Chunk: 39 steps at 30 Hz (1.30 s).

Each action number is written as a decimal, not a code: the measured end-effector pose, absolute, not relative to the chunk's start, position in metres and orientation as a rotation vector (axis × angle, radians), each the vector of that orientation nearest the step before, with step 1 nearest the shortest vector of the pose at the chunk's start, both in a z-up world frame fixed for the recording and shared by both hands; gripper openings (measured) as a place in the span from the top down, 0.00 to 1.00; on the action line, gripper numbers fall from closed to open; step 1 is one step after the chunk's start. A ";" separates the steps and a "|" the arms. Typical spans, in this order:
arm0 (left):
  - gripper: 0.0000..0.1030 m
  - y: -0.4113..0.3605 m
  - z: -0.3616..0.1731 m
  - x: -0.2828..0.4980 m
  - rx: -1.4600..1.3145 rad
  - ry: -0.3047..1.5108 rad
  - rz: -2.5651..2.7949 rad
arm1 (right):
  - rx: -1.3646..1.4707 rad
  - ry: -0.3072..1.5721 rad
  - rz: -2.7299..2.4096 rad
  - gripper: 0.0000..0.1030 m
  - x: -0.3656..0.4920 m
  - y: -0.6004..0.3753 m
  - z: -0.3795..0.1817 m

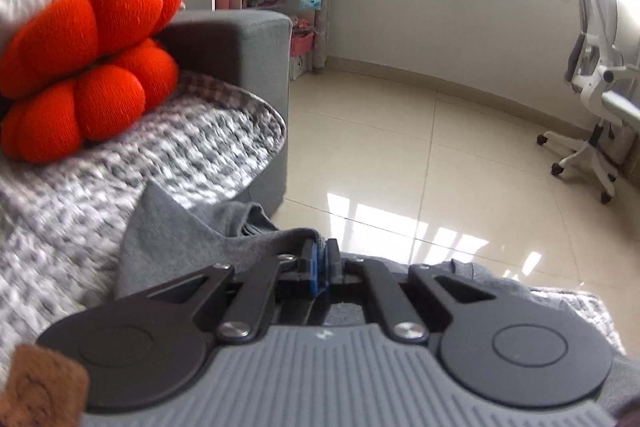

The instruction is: Fold clothes

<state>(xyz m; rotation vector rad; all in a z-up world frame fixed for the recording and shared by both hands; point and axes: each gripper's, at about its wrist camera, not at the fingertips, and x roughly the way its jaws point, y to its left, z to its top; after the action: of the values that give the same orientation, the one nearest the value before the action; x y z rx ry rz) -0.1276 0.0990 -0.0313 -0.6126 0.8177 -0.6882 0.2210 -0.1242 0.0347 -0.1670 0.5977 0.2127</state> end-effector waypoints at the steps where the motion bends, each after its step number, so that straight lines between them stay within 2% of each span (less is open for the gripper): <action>1: 0.97 0.095 -0.031 -0.128 -0.604 0.822 -0.694 | -0.149 0.590 0.216 0.97 0.219 -0.125 0.034; 9: 0.95 0.116 -0.028 -0.138 -0.633 0.763 -0.671 | 0.027 0.498 0.180 0.97 0.204 -0.159 0.063; 14: 0.94 0.129 -0.025 -0.146 -0.592 0.744 -0.602 | -0.258 0.733 0.122 0.95 0.229 -0.144 0.012; 15: 0.92 0.129 -0.024 -0.149 -0.582 0.743 -0.599 | -0.270 0.682 0.129 0.95 0.220 -0.146 0.011; 17: 0.90 0.129 -0.023 -0.154 -0.558 0.743 -0.594 | -0.143 0.615 0.152 0.85 0.206 -0.159 0.020; 20: 0.89 0.135 -0.022 -0.162 -0.550 0.747 -0.576 | 0.026 0.628 0.155 0.80 0.187 -0.182 0.032; 21: 0.87 0.139 -0.021 -0.164 -0.547 0.741 -0.566 | 0.038 0.645 0.162 0.74 0.180 -0.185 0.035; 22: 0.84 0.142 -0.021 -0.167 -0.541 0.736 -0.556 | 0.037 0.650 0.191 0.63 0.167 -0.186 0.038; 24: 0.78 0.148 -0.020 -0.172 -0.526 0.727 -0.541 | 0.037 0.663 0.266 0.54 0.138 -0.188 0.043; 27: 0.70 0.156 -0.019 -0.181 -0.508 0.713 -0.523 | 0.129 0.761 0.477 0.54 0.086 -0.197 0.041; 34: 0.69 0.162 -0.013 -0.199 -0.499 0.690 -0.490 | 0.337 1.011 0.908 0.54 -0.032 -0.190 0.016; 39: 0.68 0.173 -0.003 -0.215 -0.515 0.672 -0.420 | 0.310 1.081 1.038 0.54 -0.082 -0.162 0.004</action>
<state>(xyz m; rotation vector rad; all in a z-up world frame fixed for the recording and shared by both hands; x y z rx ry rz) -0.2147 0.1727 -0.0025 -0.5145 0.6717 -0.4204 -0.0816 -0.1621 0.0039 0.3099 1.0815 1.0376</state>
